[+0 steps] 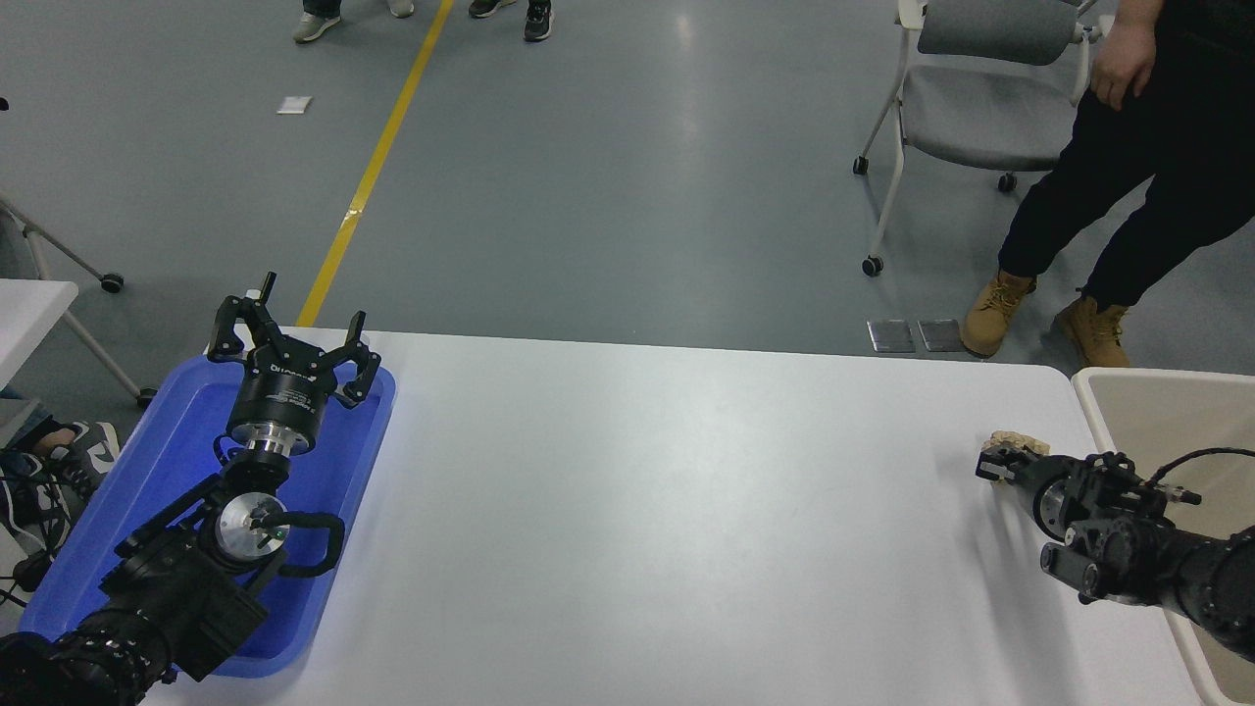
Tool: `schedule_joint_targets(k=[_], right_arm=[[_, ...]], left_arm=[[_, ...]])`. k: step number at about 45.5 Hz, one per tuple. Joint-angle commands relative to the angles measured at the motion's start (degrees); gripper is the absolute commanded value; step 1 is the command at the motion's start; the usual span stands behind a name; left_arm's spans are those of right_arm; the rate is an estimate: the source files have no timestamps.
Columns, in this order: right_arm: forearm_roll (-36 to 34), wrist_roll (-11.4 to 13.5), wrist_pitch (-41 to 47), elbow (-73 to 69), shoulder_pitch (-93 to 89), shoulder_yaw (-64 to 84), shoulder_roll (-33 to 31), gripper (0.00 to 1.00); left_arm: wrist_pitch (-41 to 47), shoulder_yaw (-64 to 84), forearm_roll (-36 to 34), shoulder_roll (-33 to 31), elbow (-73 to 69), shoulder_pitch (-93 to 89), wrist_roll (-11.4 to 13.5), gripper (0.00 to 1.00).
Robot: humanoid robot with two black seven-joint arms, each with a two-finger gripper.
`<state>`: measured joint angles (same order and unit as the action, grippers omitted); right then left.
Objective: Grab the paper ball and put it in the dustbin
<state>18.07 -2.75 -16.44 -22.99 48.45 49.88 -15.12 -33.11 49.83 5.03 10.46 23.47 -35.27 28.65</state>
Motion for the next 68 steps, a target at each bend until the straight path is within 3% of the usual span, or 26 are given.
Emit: schedule_joint_targets(k=[1, 10, 18, 33, 50, 68], right_arm=[[0.0, 0.0, 0.9, -0.1, 0.0, 0.0, 0.0, 0.00], [0.0, 0.0, 1.9, -0.4, 2.6, 0.0, -1.4, 0.00], [0.0, 0.0, 4.9, -3.2, 9.2, 2.1, -6.5, 0.00], [0.4, -0.1, 12.0, -23.4, 31.3, 11.5, -17.9, 0.00], [2.4, -0.1, 23.0, -33.9, 50.0, 18.4, -20.8, 0.00], [5.8, 0.0, 36.6, -34.7, 63.7, 19.6, -25.1, 0.00]], left_arm=[[0.0, 0.0, 0.0, 0.0, 0.0, -0.1, 0.0, 1.00], [0.0, 0.0, 0.0, 0.0, 0.0, -0.1, 0.0, 1.00], [0.0, 0.0, 0.0, 0.0, 0.0, 0.0, 0.0, 1.00], [0.0, 0.0, 0.1, 0.0, 0.0, 0.0, 0.0, 1.00], [0.0, 0.0, 0.0, 0.0, 0.0, 0.0, 0.0, 1.00], [0.0, 0.0, 0.0, 0.0, 0.0, 0.0, 0.0, 1.00]])
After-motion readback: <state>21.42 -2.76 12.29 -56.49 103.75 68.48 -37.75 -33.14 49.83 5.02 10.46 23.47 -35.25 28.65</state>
